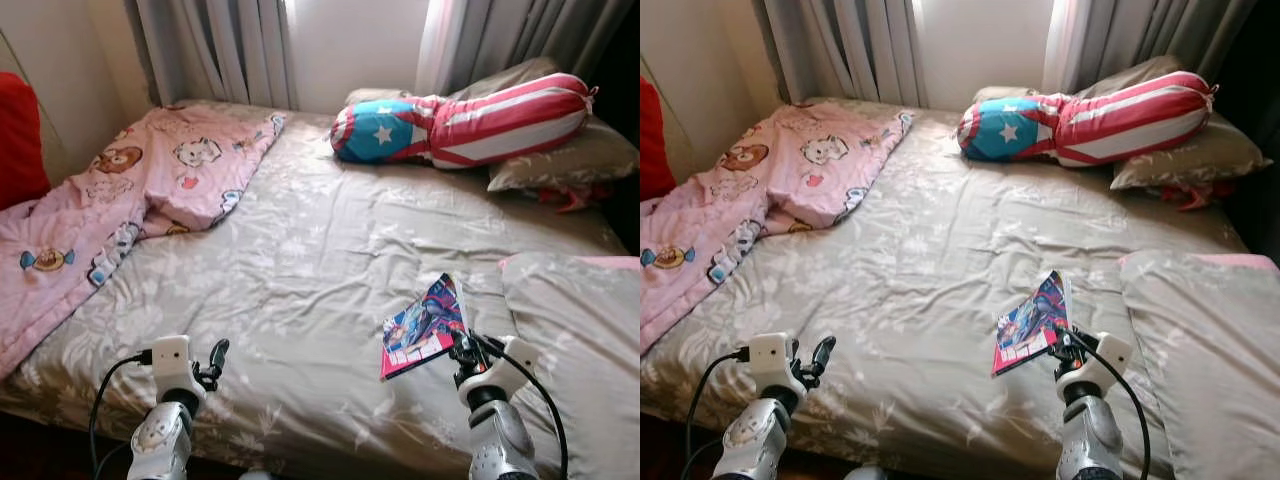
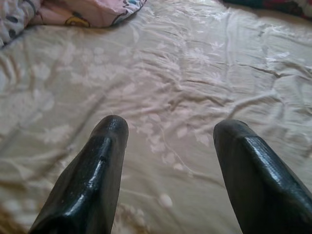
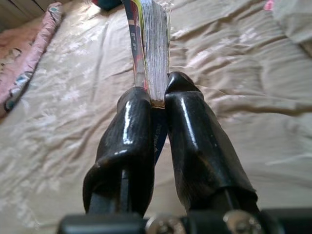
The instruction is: Clean up the room
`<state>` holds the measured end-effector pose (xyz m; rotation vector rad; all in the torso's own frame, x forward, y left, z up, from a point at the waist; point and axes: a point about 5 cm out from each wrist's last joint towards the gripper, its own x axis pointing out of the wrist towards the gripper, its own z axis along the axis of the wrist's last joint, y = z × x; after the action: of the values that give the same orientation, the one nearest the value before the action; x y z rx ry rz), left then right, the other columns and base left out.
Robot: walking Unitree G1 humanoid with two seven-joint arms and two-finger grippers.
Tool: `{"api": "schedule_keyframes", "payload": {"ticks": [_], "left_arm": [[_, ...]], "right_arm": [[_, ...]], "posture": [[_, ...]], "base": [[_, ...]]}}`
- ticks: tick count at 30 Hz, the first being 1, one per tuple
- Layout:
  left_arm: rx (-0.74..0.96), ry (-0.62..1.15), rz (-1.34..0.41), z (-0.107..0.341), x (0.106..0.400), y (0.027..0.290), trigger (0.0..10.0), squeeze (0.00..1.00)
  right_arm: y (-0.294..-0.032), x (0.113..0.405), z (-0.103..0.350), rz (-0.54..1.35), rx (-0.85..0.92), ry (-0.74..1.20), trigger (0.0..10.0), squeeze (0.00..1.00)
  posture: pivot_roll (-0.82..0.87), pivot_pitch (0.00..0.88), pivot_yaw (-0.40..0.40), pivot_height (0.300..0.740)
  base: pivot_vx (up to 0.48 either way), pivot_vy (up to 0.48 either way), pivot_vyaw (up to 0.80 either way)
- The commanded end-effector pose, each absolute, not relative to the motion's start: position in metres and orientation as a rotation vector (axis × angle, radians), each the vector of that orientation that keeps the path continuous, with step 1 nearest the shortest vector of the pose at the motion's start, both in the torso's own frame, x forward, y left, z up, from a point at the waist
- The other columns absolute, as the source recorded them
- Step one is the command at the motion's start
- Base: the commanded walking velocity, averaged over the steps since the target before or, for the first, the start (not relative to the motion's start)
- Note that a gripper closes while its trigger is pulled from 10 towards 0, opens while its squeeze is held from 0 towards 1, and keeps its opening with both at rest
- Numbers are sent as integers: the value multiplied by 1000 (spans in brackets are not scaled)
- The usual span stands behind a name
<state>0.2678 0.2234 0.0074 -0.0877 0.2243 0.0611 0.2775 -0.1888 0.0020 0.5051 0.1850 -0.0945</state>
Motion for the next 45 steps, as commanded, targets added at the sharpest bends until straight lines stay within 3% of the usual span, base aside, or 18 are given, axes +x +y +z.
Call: {"api": "schedule_keyframes", "payload": {"ticks": [1,22,30,38,41,45], "left_arm": [[-92,227,57,7,269,221,10000,0],[-71,219,47,7,266,224,10000,0],[-61,201,43,10,266,225,10000,0],[-43,185,37,10,256,230,10000,0],[-27,188,25,9,248,233,10000,0],[-19,180,25,11,243,235,10000,0]], "right_arm": [[-195,283,11,-92,489,135,10000,0],[-193,292,14,-78,496,172,10000,0],[-195,295,17,-93,526,148,10000,0],[-198,299,19,-123,761,108,10000,0],[-204,302,20,-143,976,58,10000,0],[-208,303,21,-144,1035,43,10000,0]], "posture": [[30,0,-24,667],[48,0,-12,667],[67,0,-4,633],[86,0,13,633],[103,5,26,633],[127,30,30,633]], "base": [[0,0,0],[0,0,0],[0,0,0],[0,0,0],[0,0,0],[0,0,0]]}}
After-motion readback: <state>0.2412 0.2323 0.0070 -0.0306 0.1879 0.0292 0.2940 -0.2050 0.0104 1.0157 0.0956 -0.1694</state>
